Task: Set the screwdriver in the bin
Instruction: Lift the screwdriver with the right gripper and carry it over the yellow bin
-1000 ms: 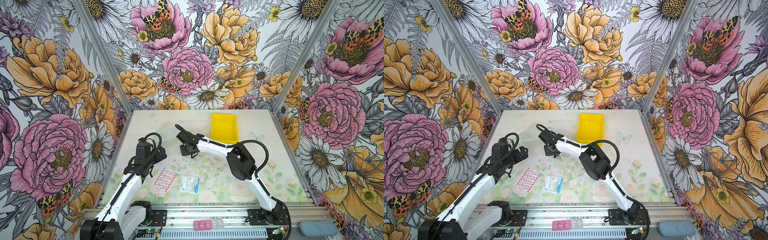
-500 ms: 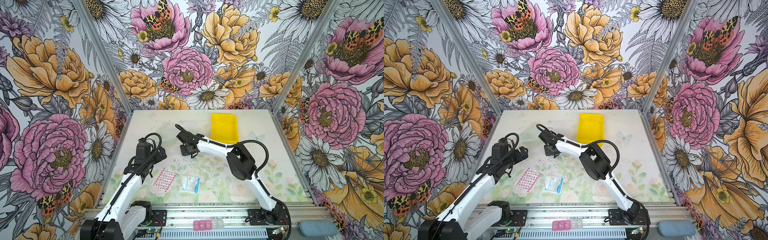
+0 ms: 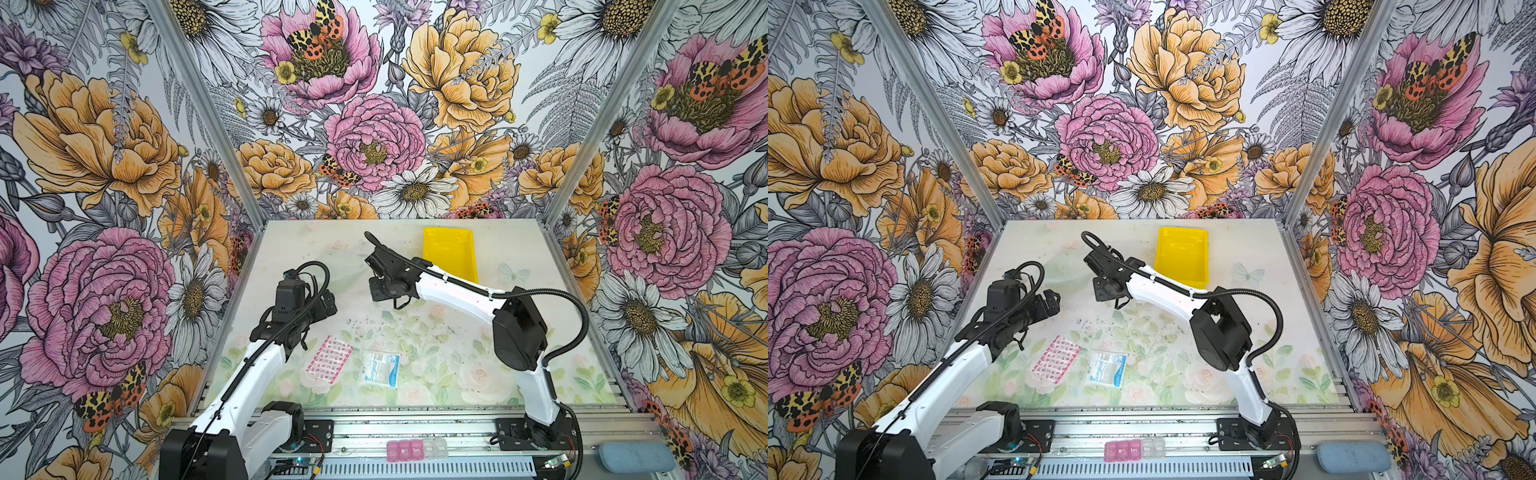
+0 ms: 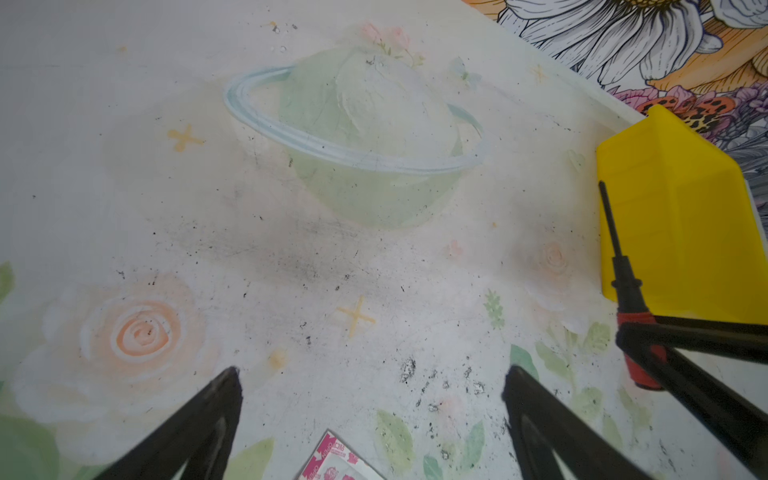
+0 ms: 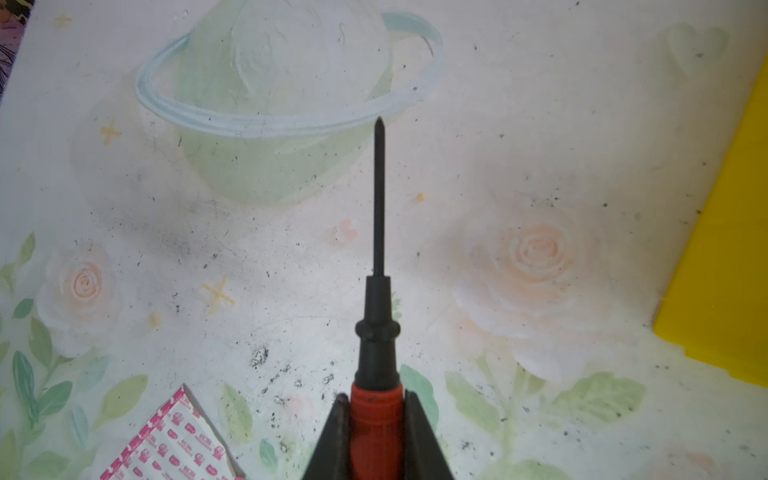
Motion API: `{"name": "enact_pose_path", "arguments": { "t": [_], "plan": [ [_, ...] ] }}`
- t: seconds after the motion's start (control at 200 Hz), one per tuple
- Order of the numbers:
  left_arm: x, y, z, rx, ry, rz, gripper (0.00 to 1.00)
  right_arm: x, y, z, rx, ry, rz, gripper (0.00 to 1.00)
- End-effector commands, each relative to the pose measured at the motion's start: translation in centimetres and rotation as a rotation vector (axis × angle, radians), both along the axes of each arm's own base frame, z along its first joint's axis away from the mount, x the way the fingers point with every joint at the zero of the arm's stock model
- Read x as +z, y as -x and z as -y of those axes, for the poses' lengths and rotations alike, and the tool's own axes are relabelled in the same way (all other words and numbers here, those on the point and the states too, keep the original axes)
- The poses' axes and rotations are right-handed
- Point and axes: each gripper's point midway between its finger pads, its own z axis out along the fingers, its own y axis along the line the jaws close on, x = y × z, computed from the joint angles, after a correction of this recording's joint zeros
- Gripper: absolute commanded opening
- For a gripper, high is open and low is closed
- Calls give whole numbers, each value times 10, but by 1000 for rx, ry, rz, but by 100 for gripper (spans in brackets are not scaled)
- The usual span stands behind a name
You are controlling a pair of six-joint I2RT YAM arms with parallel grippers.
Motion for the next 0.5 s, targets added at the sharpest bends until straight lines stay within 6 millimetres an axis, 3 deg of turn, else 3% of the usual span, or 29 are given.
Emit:
{"name": "enact_pose_path", "arguments": {
  "t": [0.0, 0.17, 0.205, 0.495],
  "plan": [
    [21, -15, 6, -49, -61, 60, 99, 28, -6, 22, -47, -8, 59, 0],
    [29, -26, 25, -113, -48, 94, 99, 48, -4, 48, -95, -15, 89, 0],
    [30, -28, 30, -129, -41, 100, 99, 50, -14, 65, -133, -10, 97, 0],
    [32, -44, 71, -259, 9, 112, 99, 53, -30, 132, -246, 34, 113, 0]
  ]
}}
